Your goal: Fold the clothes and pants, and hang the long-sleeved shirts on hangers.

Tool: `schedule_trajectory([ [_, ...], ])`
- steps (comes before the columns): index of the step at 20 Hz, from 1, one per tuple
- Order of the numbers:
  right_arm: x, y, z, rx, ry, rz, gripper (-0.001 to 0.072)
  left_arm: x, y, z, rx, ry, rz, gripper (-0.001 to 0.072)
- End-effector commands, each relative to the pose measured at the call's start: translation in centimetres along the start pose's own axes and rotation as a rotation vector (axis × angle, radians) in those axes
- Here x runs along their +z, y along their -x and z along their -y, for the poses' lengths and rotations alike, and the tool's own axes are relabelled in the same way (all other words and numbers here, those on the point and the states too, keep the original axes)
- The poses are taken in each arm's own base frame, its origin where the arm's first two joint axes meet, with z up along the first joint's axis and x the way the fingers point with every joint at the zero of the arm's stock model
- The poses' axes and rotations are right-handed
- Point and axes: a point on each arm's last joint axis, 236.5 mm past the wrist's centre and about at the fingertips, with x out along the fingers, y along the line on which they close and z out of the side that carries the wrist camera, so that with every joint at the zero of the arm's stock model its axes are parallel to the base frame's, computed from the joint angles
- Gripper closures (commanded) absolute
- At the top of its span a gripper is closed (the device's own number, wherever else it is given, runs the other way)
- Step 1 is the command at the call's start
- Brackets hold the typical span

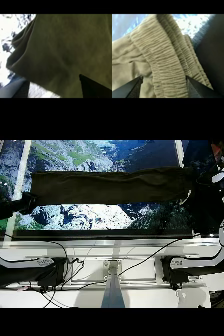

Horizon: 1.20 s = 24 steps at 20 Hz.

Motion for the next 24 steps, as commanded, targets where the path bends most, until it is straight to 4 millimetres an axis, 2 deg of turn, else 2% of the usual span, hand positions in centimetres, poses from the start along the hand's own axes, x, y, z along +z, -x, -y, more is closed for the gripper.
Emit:
schedule_trajectory([
  [1, 0.8, 0.7, -1.3, 0.017, 0.113, -0.009, 0.0090, 2.3, -3.5, -0.7, 0.105, -0.043, 0.147, 0.0012],
  [2, 1.5, 1.1, -2.1, 0.027, 0.124, 0.006, 0.0090, 3.3, -4.0, -0.5, 0.121, -0.043, 0.203, 0.0014],
  [3, 2.4, 1.4, -3.2, 0.039, 0.141, 0.026, 0.0091, 4.5, -4.0, -0.1, 0.133, -0.043, 0.264, 0.0048],
  [4, 3.1, 1.8, -4.5, 0.055, 0.161, 0.045, 0.0092, 5.7, -3.8, 0.6, 0.140, -0.056, 0.316, 0.0178],
  [5, 3.8, 2.2, -6.2, 0.075, 0.186, 0.065, 0.0097, 6.8, -3.6, 1.7, 0.134, -0.080, 0.347, 0.0405],
  [6, 4.2, 2.6, -8.2, 0.099, 0.222, 0.084, 0.0147, 7.7, -3.3, 2.9, 0.119, -0.097, 0.369, 0.0615],
  [7, 4.5, 2.9, -10.2, 0.122, 0.274, 0.101, 0.0199, 8.7, -2.9, 4.3, 0.099, -0.116, 0.388, 0.0690],
  [8, 4.7, 3.3, -12.5, 0.150, 0.313, 0.127, 0.0202, 9.6, -2.5, 6.1, 0.069, -0.144, 0.398, 0.0690],
  [9, 4.8, 3.6, -14.7, 0.177, 0.340, 0.152, 0.0239, 10.2, -1.9, 8.0, 0.042, -0.191, 0.394, 0.0691],
  [10, 4.8, 4.0, -17.2, 0.209, 0.370, 0.181, 0.0364, 10.5, -1.2, 10.2, 0.015, -0.257, 0.379, 0.0691],
  [11, 4.5, 4.4, -19.6, 0.241, 0.395, 0.206, 0.0397, 10.6, -0.3, 12.3, -0.007, -0.329, 0.361, 0.0691],
  [13, 3.1, 5.1, -24.8, 0.314, 0.447, 0.251, 0.0416, 9.8, 2.1, 17.1, -0.058, -0.470, 0.320, 0.0691],
  [14, 2.2, 5.7, -27.4, 0.353, 0.475, 0.274, 0.0544, 9.0, 3.5, 19.4, -0.087, -0.528, 0.306, 0.0691],
  [15, 1.1, 6.4, -30.1, 0.395, 0.501, 0.299, 0.0638, 8.2, 5.1, 21.8, -0.120, -0.595, 0.304, 0.0691],
  [16, 0.0, 6.9, -32.5, 0.433, 0.524, 0.315, 0.0681, 7.2, 6.9, 24.1, -0.150, -0.657, 0.317, 0.0691],
  [18, -3.5, 7.5, -37.0, 0.512, 0.520, 0.286, 0.0681, 5.2, 10.6, 28.0, -0.209, -0.729, 0.353, 0.0691],
  [20, -7.8, 7.3, -41.0, 0.580, 0.486, 0.191, 0.0681, 1.9, 14.0, 31.5, -0.279, -0.802, 0.355, 0.0690],
  [22, -12.9, 7.5, -45.6, 0.671, 0.469, 0.089, 0.0682, -0.7, 16.8, 34.1, -0.332, -0.864, 0.372, 0.0691],
  [24, -18.4, 8.5, -50.5, 0.769, 0.473, -0.003, 0.0682, -2.4, 18.6, 35.8, -0.370, -0.901, 0.396, 0.0690],
])
